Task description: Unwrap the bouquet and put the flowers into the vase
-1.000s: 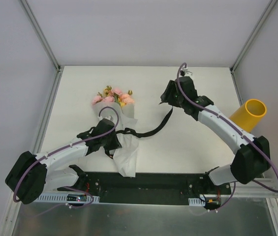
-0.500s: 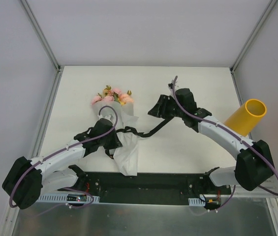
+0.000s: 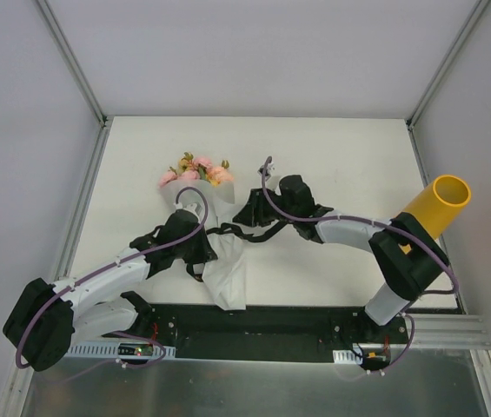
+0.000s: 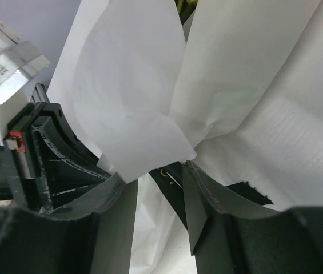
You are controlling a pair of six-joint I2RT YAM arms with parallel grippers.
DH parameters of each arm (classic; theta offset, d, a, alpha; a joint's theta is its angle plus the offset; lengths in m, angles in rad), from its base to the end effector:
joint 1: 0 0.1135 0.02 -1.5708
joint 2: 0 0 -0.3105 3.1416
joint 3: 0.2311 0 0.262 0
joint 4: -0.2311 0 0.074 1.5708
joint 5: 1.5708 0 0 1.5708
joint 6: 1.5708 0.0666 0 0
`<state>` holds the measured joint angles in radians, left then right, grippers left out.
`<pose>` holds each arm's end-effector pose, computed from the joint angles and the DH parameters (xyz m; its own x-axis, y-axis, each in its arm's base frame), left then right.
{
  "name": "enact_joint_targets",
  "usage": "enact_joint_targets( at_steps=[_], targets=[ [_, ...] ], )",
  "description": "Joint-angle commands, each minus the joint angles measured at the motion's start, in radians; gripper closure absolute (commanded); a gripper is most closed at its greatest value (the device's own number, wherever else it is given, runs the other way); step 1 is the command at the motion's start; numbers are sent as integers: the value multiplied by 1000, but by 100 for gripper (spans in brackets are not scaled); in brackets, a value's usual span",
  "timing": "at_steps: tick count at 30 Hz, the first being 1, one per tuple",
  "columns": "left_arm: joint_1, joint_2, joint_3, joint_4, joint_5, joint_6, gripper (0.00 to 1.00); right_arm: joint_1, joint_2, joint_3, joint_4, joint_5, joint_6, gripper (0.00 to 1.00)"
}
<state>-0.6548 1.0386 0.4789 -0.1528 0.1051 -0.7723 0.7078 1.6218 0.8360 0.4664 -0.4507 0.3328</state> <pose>0.1675 -0.1374 0.2048 -0.8380 -0.2315 -0.4942 0.1171 0.8082 -0.5772 0.2742 0.2728 0.2435 -0.5193 -0.0573 -0.8526 -0.7722 0.4590 0.4394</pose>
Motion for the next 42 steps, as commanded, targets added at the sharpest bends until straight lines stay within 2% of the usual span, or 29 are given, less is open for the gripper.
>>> enact_joint_targets(
  at_steps=[1,12,16,18,25,27,30,35,42],
  targets=[
    [0,-15,-3,52,18,16,100,28,56,40,132,1,-49,58],
    [0,-12,-3,56,19,18,100,70,124,69,123,70,-83,58],
    [0,-15,-6,61,18,16,100,84,130,72,109,109,-100,52],
    [0,-17,-10,59,16,16,100,87,130,77,100,135,-110,52],
    [0,-20,-10,59,10,10,100,104,133,83,89,170,-129,69],
    [0,-20,-11,61,7,7,100,105,127,81,89,176,-135,79],
    [0,-18,-11,50,-5,-2,100,111,113,81,81,185,-141,99],
    [0,-8,-7,18,-38,-22,100,122,61,78,49,239,-150,100],
    [0,24,20,-56,-77,-33,100,147,-59,52,17,440,-196,100]
  ],
)
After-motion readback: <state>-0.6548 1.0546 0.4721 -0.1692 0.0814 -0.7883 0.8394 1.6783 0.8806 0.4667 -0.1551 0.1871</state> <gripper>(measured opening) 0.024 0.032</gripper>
